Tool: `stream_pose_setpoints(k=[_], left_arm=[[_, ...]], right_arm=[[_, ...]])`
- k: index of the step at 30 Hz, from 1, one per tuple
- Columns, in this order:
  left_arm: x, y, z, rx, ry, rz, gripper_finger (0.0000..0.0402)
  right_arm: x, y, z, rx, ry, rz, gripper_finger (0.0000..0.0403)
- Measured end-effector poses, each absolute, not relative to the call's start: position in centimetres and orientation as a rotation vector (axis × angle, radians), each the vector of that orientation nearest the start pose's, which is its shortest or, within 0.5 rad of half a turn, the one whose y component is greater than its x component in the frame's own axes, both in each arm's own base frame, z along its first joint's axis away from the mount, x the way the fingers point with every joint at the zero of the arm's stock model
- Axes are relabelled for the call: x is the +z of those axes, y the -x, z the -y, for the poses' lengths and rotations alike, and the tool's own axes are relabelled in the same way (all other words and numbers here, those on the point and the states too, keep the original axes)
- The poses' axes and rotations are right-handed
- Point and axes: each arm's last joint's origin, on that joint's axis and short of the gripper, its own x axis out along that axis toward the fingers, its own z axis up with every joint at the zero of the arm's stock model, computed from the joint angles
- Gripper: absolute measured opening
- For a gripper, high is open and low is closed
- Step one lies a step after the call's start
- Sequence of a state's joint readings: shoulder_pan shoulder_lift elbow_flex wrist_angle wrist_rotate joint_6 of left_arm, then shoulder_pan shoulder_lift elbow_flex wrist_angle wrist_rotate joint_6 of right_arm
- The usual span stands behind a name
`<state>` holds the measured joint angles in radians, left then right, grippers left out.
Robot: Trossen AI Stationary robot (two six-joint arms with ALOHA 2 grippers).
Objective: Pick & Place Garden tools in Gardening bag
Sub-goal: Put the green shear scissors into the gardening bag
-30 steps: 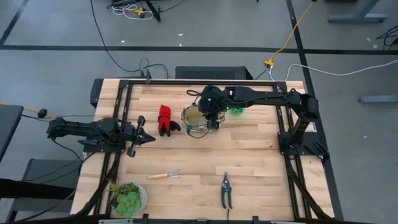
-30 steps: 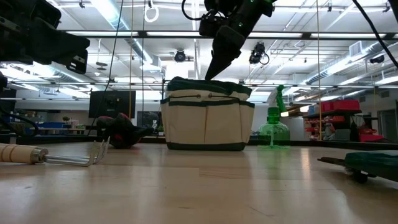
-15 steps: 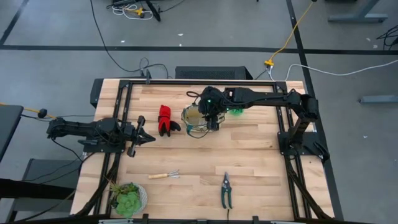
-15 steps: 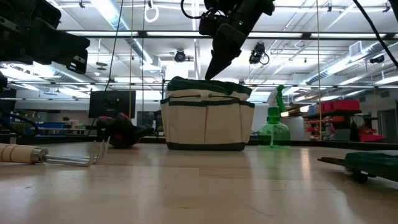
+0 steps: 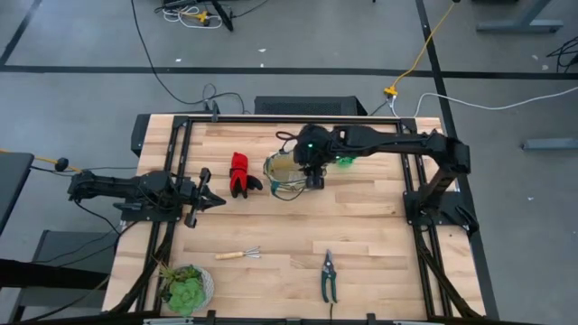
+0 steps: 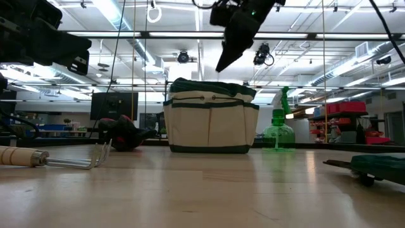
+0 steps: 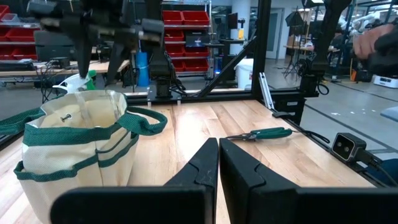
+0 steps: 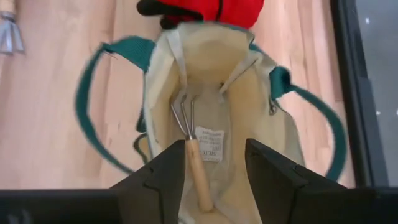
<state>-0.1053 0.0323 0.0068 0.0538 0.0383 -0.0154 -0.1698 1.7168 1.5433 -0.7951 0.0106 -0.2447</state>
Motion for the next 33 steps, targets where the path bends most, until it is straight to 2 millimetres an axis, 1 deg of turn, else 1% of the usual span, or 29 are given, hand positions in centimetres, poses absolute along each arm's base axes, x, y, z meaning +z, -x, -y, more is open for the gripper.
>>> stream_pose_setpoints(k=[6, 13, 17, 24, 27, 33], left_arm=[[16.8, -9.9, 1.2, -0.144, 0.016, 0.027, 0.0021], [16.8, -9.9, 1.2, -0.144, 0.016, 0.027, 0.0021], [16.9, -9.9, 1.2, -0.144, 0.016, 0.027, 0.0021], [16.9, -9.9, 1.2, -0.144, 0.016, 0.027, 0.0021], [16.8, -9.9, 1.2, -0.144, 0.016, 0.027, 0.0021], [16.8, -9.9, 1.2, -0.144, 0.016, 0.027, 0.0021]], right_arm=[[32.6, -34.1, 5.5, -0.082, 0.182, -0.947, 0.0169], [34.2, -32.7, 4.9, -0.089, 0.192, -0.917, 0.0169], [34.9, -32.0, 4.8, -0.089, 0.195, -0.909, 0.0169], [34.8, -31.2, 4.7, -0.082, 0.190, -0.963, 0.0169], [34.5, -30.8, 4.7, -0.080, 0.172, -1.014, 0.0169], [34.4, -30.6, 4.3, -0.067, 0.166, -1.045, 0.0169]])
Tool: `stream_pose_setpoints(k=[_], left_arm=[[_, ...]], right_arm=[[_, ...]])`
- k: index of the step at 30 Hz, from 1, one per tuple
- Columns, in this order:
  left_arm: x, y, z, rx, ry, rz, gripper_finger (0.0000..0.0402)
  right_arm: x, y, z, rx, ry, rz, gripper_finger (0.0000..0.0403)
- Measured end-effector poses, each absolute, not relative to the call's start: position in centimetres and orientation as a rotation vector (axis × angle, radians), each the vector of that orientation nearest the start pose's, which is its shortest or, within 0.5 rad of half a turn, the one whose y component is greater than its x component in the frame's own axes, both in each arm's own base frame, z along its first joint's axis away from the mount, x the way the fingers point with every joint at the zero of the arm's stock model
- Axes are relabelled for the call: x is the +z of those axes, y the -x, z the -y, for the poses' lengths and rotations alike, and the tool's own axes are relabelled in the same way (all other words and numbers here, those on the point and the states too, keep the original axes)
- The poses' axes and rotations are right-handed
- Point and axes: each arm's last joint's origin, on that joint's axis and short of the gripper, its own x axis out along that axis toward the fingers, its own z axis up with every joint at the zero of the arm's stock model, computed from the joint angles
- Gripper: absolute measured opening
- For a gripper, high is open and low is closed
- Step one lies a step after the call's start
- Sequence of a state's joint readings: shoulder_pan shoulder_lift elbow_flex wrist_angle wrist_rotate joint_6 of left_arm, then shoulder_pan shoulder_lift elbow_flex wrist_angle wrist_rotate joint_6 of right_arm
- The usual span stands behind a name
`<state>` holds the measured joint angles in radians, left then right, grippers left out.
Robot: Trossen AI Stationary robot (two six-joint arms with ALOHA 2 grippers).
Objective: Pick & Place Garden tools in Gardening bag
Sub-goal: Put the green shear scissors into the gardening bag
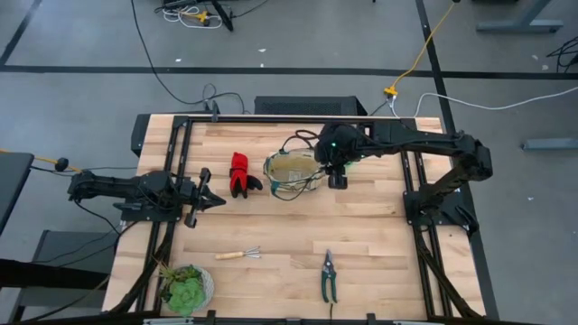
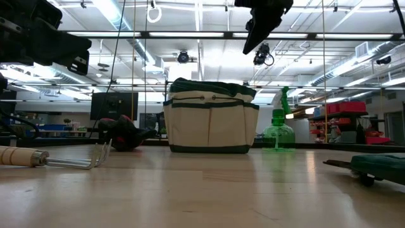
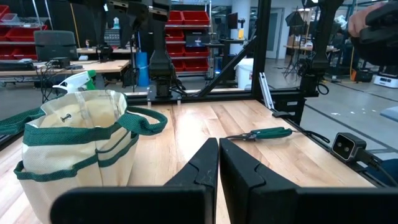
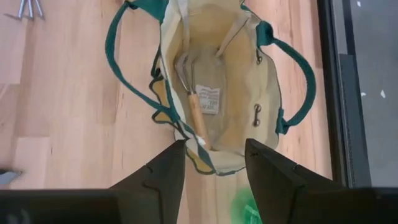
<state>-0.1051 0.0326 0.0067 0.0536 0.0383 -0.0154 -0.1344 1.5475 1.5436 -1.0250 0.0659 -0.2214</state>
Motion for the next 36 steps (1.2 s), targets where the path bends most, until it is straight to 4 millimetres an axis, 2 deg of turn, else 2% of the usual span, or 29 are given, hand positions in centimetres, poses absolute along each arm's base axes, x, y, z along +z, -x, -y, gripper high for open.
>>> stream_pose_setpoints(k=[5, 10, 20, 30, 36], left_arm=[[16.9, -9.9, 1.2, -0.144, 0.016, 0.027, 0.0021], [16.9, -9.9, 1.2, -0.144, 0.016, 0.027, 0.0021], [16.9, -9.9, 1.2, -0.144, 0.016, 0.027, 0.0021], [16.9, -9.9, 1.2, -0.144, 0.016, 0.027, 0.0021], [16.8, -9.9, 1.2, -0.144, 0.016, 0.027, 0.0021]], right_arm=[[34.3, -30.7, 3.0, -0.024, 0.182, -1.044, 0.0169], [34.1, -30.8, 0.7, 0.047, 0.227, -1.046, 0.0169], [30.6, -30.3, -4.7, 0.161, 0.343, -1.113, 0.0169], [27.6, -28.7, -9.7, 0.370, 0.581, -1.122, 0.0169], [25.5, -27.7, -11.9, 0.511, 0.739, -1.086, 0.0169]])
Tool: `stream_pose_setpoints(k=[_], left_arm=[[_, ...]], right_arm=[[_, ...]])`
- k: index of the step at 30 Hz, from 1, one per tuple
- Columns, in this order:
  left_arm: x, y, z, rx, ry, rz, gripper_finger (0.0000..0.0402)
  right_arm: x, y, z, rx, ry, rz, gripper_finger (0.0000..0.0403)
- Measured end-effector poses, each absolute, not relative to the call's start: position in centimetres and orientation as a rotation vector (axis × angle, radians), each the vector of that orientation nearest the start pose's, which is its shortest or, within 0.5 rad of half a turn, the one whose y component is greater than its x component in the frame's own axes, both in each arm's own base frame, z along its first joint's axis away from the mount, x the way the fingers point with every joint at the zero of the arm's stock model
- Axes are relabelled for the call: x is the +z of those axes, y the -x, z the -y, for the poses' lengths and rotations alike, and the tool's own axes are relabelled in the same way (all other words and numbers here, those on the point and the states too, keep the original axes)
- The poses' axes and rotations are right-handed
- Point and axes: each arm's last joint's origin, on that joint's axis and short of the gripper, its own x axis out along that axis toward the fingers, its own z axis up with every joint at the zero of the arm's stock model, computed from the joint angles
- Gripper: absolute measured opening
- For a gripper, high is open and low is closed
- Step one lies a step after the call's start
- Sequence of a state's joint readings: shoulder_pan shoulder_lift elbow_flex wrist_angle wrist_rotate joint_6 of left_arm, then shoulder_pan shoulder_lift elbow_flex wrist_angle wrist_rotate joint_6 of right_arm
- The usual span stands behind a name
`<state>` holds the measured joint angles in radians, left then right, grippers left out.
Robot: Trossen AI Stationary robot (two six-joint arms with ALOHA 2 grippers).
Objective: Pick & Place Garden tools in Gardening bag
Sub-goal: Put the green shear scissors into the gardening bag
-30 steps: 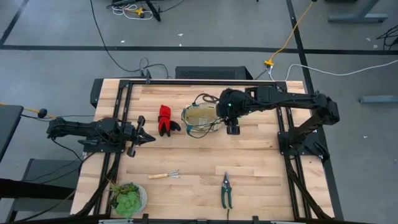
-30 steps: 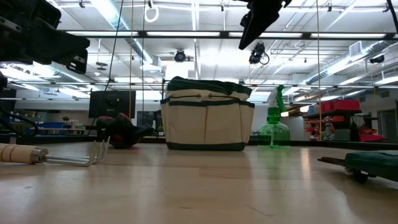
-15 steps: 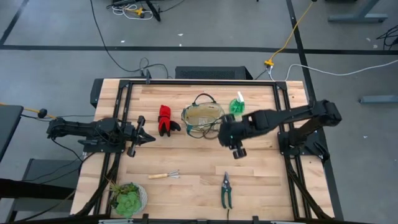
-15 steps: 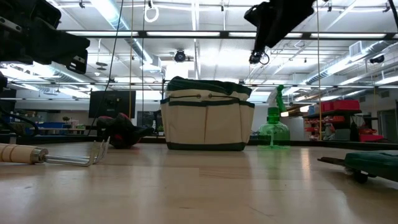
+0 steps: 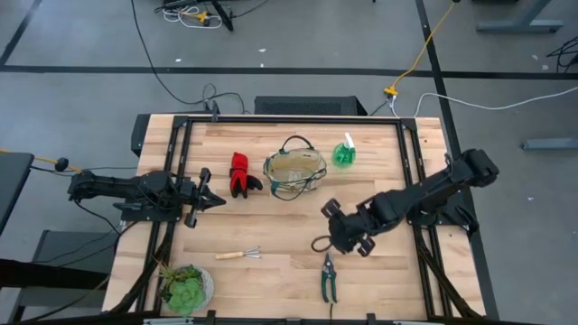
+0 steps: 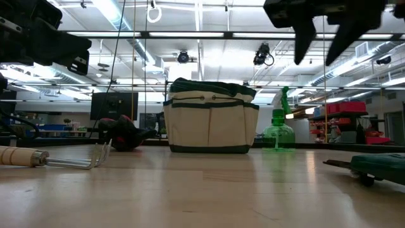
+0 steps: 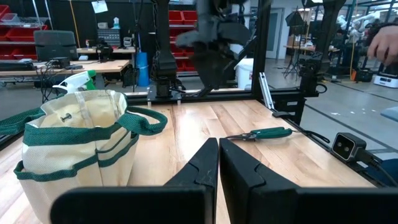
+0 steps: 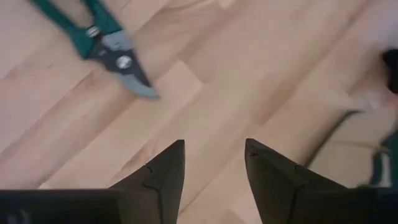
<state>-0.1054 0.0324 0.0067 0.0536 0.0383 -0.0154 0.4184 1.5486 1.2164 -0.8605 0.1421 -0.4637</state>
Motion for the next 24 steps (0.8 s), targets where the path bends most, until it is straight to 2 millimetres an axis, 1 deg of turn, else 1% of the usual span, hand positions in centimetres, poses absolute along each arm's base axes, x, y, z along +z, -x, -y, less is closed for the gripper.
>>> stream_pose_setpoints(k=[4, 12, 20, 24], left_arm=[[16.8, -9.9, 1.2, -0.144, 0.016, 0.027, 0.0021], [16.8, -9.9, 1.2, -0.144, 0.016, 0.027, 0.0021], [16.8, -9.9, 1.2, -0.144, 0.016, 0.027, 0.0021], [16.8, -9.9, 1.2, -0.144, 0.016, 0.027, 0.0021]], right_arm=[[24.8, -27.2, -12.6, 0.544, 0.770, -1.078, 0.0169], [24.1, -26.9, -13.1, 0.563, 0.783, -1.067, 0.0169], [24.3, -27.4, -13.4, 0.567, 0.792, -1.000, 0.0168], [24.1, -28.0, -13.8, 0.577, 0.806, -1.002, 0.0168]])
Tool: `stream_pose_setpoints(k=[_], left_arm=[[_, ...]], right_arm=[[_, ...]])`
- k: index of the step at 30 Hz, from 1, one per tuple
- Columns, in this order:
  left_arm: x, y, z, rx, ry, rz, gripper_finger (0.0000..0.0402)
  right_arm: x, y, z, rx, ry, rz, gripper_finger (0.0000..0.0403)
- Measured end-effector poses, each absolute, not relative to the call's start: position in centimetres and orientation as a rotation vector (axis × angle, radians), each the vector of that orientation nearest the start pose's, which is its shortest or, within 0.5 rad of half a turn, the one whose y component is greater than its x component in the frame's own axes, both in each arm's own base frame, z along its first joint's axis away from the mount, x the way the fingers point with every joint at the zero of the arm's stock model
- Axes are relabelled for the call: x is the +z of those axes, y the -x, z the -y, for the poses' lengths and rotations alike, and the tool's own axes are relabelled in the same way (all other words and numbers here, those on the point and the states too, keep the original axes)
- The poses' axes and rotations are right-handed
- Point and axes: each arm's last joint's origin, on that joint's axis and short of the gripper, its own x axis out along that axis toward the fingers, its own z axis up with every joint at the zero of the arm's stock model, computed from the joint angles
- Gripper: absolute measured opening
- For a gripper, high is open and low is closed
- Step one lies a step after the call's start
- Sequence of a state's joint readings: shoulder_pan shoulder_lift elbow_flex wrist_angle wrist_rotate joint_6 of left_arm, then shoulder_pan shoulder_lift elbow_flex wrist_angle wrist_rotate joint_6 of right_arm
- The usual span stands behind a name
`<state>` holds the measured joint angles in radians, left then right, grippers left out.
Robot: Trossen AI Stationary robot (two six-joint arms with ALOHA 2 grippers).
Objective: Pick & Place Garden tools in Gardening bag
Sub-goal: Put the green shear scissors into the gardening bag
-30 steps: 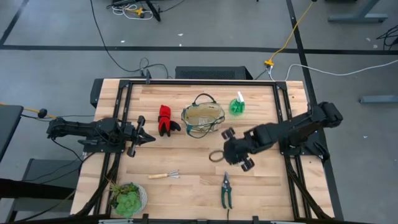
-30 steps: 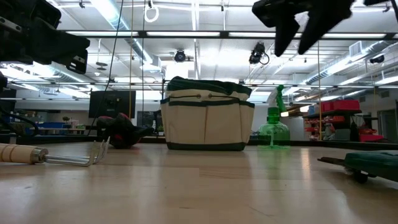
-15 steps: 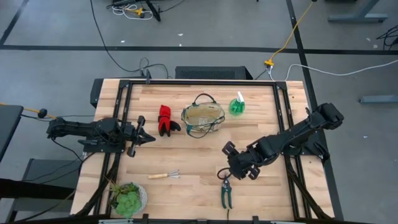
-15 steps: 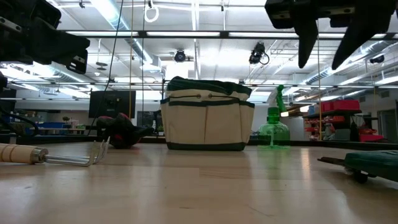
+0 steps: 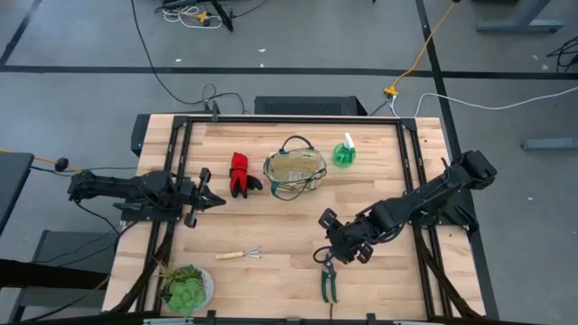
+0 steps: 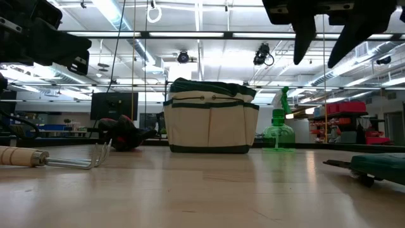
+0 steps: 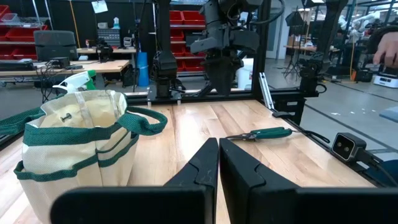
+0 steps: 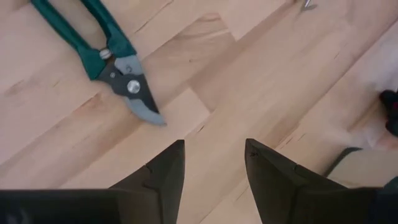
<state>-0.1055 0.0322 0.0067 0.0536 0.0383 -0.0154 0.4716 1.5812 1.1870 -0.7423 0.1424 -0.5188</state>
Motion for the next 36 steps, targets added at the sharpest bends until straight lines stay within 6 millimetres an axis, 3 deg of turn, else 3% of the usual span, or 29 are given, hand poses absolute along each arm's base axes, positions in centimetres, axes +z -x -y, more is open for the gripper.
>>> stream_pose_setpoints(k=[12, 28, 36], left_arm=[[16.8, -9.9, 1.2, -0.144, 0.016, 0.027, 0.0021], [16.8, -9.9, 1.2, -0.144, 0.016, 0.026, 0.0021], [16.8, -9.9, 1.2, -0.144, 0.016, 0.026, 0.0021]], right_arm=[[23.4, -30.2, -16.6, 0.720, 0.999, -0.946, 0.0168], [23.6, -29.2, -18.8, 0.883, 1.216, -0.826, 0.0168], [23.7, -29.0, -19.6, 0.872, 1.188, -0.805, 0.0168]])
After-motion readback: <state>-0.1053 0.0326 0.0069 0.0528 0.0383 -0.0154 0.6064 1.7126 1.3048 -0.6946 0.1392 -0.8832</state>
